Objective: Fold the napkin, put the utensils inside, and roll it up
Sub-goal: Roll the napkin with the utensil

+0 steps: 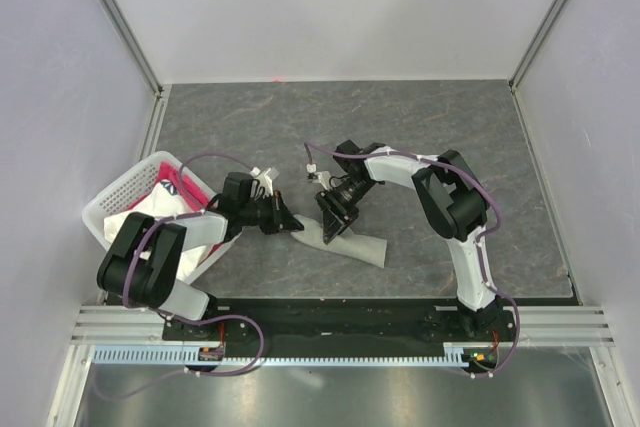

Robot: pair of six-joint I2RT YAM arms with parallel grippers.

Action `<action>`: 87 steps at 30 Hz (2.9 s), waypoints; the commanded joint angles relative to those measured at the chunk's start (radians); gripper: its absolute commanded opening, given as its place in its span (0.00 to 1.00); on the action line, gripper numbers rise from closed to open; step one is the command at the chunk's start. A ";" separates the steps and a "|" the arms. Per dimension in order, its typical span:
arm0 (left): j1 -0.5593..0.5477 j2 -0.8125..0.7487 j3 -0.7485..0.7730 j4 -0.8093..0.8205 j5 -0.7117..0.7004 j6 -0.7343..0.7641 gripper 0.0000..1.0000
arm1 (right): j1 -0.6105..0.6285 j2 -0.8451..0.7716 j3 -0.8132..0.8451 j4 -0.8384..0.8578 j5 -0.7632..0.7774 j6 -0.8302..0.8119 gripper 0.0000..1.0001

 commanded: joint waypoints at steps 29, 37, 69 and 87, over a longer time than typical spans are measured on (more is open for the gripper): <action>-0.002 0.220 0.280 -0.279 0.020 0.054 0.02 | 0.441 -0.445 -0.398 0.494 1.162 -0.036 0.87; -0.002 0.217 0.288 -0.285 0.029 0.064 0.02 | 0.440 -0.388 -0.392 0.493 1.130 -0.067 0.75; 0.013 -0.024 0.158 -0.174 -0.023 0.060 0.61 | 0.110 -0.181 -0.219 0.207 0.312 -0.021 0.45; 0.012 0.039 0.142 -0.137 0.002 0.052 0.31 | 0.040 -0.069 -0.157 0.166 0.150 -0.042 0.44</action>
